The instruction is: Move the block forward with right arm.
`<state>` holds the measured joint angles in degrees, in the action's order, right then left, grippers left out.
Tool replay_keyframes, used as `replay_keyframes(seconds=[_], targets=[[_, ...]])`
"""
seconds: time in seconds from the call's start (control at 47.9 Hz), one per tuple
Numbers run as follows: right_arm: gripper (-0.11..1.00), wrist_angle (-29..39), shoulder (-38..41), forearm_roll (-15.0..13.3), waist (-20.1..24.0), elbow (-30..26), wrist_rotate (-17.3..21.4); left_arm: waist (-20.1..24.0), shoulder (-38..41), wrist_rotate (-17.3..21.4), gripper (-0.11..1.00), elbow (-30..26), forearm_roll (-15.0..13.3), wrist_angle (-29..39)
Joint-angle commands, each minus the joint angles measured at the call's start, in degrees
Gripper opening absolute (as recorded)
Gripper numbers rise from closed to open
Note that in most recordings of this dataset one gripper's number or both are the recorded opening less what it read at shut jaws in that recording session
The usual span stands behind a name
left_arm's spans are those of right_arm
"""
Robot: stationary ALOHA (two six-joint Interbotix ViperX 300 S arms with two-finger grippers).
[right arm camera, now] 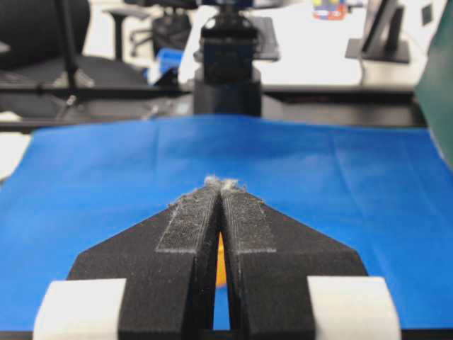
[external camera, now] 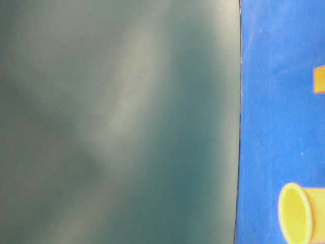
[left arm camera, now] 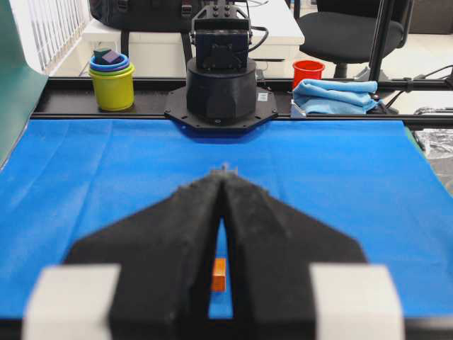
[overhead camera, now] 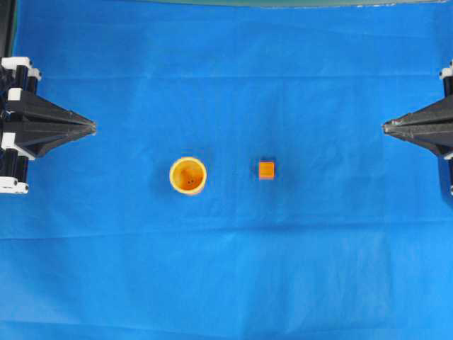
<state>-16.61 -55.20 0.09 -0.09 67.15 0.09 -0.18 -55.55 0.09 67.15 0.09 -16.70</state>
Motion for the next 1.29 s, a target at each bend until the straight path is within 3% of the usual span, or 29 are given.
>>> replay_keyframes(seconds=[0.0, 0.083, 0.271, 0.501, 0.689, 0.793, 1.127, 1.168, 1.273], targets=[[0.0, -0.2, 0.3, 0.2, 0.3, -1.7, 0.5, 0.4, 0.9, 0.4, 0.0, -1.8, 0.4, 1.8], [0.0, 2.1, 0.4, 0.6, 0.3, -3.5, 1.0, 0.4, 1.0, 0.4, 0.0, -2.6, 0.4, 4.7], [0.0, 17.5, 1.5, 1.4, 0.4, -11.0, 3.3, 0.4, 0.9, 0.1, 0.0, -3.3, 0.4, 8.0], [0.0, 35.0, 6.4, 1.8, -1.1, -21.9, 11.3, 0.4, 0.9, 0.1, 0.0, -3.4, 0.4, 8.0], [0.0, 40.3, 11.4, 1.5, -3.3, -27.3, 20.4, 0.4, 0.9, 0.1, 0.0, -3.5, 0.4, 8.0], [0.0, 42.4, 13.9, 1.4, -3.5, -28.5, 23.2, 0.4, 0.9, 0.1, 0.0, -3.6, 0.4, 8.0], [0.01, 45.2, 20.8, 1.9, -3.5, -29.9, 25.2, 0.4, 0.9, 0.0, 0.0, -3.9, 0.4, 8.0], [0.08, 45.4, 21.9, 1.9, -3.5, -30.1, 25.2, 0.4, 0.9, 0.0, 0.0, -3.9, 0.4, 8.0], [0.37, 47.1, 25.0, 1.8, -3.5, -31.2, 24.8, 0.4, 1.0, 0.0, 0.0, -4.0, 0.4, 8.0]])
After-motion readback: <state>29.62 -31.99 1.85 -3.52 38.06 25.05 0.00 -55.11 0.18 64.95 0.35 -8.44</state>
